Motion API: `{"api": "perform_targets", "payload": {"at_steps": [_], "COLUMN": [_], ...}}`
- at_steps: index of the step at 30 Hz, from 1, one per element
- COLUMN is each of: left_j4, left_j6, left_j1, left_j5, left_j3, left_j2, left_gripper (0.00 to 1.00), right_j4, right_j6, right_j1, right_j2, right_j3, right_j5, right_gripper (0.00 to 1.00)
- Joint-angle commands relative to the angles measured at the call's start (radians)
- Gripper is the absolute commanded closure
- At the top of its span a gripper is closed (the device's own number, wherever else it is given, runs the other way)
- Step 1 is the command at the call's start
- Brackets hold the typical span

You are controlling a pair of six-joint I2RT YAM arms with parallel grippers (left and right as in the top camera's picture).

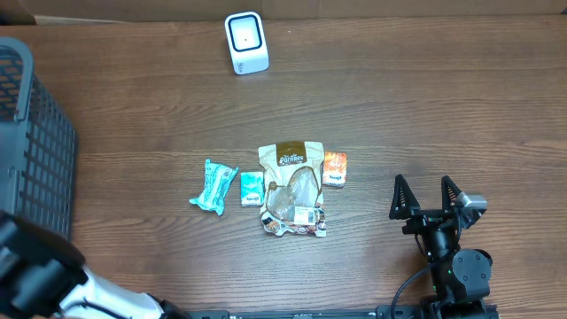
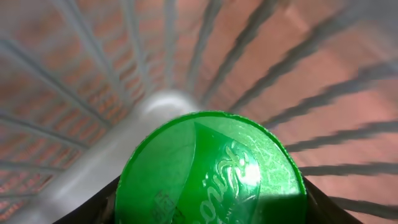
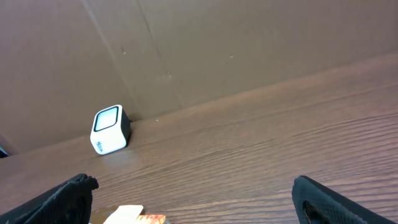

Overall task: Scan the item barcode
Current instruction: 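Lift the Knorr jar out and carry it toward the scanner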

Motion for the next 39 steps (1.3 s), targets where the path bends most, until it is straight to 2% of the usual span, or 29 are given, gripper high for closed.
{"api": "perform_targets", "payload": {"at_steps": [1,8,12,15,19,26,39], "left_j4": [0.003,-0.025,-0.147,-0.297,-0.444,-0.545,-0.559], "left_j6": [-0.078,-0.160,-0.163,-0.134,-0.062,-0.047,-0.047], "left_j1": [-0.006,-0.011,-0.067,-0.175,-0.387,-0.645,-0.818], "left_j5": [0.128,0.355,0.377,0.367,0.270,0.001,-0.110], "left_j3": [0.012,0.012,0.012,0.012,0.010,0.010,0.010], "left_j2": [-0.174,-0.410,-0.507,-0.531,-0.479,-0.338,-0.099], "left_gripper": [0.44,0.45,0.45,0.44,0.43,0.42,0.45], "right_j4": [0.004,0.004,0.004,0.004,0.004,0.004,0.004], "right_j6": [0.000,0.000,0.000,0.000,0.000,0.000,0.000], "right_j1": [-0.002,-0.002,-0.002,-0.002,-0.002,-0.002,-0.002], "right_j2": [-0.009,-0.009,-0.009,-0.009,-0.009,-0.009,-0.009], "right_j3": [-0.011,-0.011,-0.011,-0.011,-0.011,-0.011,-0.011], "right_j5": [0.003,0.003,0.003,0.003,0.003,0.003,0.003], "right_gripper": [0.00,0.00,0.00,0.00,0.00,0.00,0.00]}}
